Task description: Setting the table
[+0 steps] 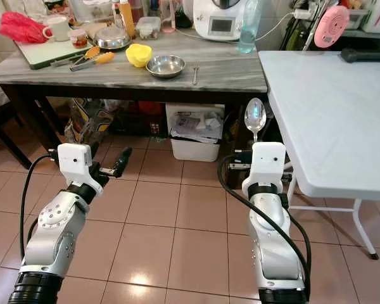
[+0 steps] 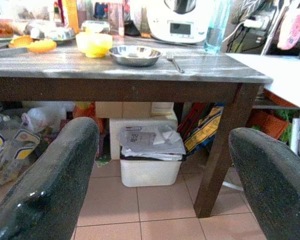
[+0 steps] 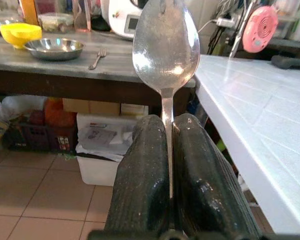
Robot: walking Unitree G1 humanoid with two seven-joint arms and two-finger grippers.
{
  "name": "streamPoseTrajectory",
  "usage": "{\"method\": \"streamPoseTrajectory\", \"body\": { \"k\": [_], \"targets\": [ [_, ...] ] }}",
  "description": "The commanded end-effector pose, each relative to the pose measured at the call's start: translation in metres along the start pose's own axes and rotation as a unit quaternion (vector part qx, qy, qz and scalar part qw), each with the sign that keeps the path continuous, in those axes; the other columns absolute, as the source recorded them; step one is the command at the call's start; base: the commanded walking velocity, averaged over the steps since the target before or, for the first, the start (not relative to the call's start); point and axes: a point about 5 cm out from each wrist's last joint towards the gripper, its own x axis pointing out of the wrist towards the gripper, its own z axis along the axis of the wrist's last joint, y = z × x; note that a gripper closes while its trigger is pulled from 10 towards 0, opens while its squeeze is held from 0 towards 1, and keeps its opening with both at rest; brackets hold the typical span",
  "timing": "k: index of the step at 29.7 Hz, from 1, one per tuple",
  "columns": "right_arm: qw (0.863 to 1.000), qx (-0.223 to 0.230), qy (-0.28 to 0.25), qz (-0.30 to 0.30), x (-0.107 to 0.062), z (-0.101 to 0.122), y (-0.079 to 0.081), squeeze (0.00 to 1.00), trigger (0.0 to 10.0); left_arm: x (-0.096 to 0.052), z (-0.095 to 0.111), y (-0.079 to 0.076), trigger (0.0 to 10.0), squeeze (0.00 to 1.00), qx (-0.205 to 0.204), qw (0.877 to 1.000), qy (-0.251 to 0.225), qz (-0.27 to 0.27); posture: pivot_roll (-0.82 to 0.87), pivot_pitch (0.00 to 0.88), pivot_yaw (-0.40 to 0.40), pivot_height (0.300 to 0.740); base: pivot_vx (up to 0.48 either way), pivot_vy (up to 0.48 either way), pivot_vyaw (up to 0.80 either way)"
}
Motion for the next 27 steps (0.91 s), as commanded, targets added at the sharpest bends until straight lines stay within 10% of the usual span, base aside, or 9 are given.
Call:
{"method": "streamPoseTrajectory", "body": {
  "k": [1,27],
  "targets": [
    [1.0,0.002,-0.009,-0.002,0.0006,0.0032,0.0005,0.0,10.0,0.0004,0.0045,0.0013,10.0,0.0,0.008,1.0,-0.005,-0.002,0.02,0.031,0.031,0.74,0.446,0.0,0.0],
    [1.0,0.007,-0.008,-0.009,-0.0001,0.0014,0.0009,0.0,10.0,0.0029,0.0065,-0.0027,10.0,0.0,0.017,1.0,-0.002,-0.023,0.02,0.037,0.045,0.74,0.456,0.0,0.0]
  ]
}}
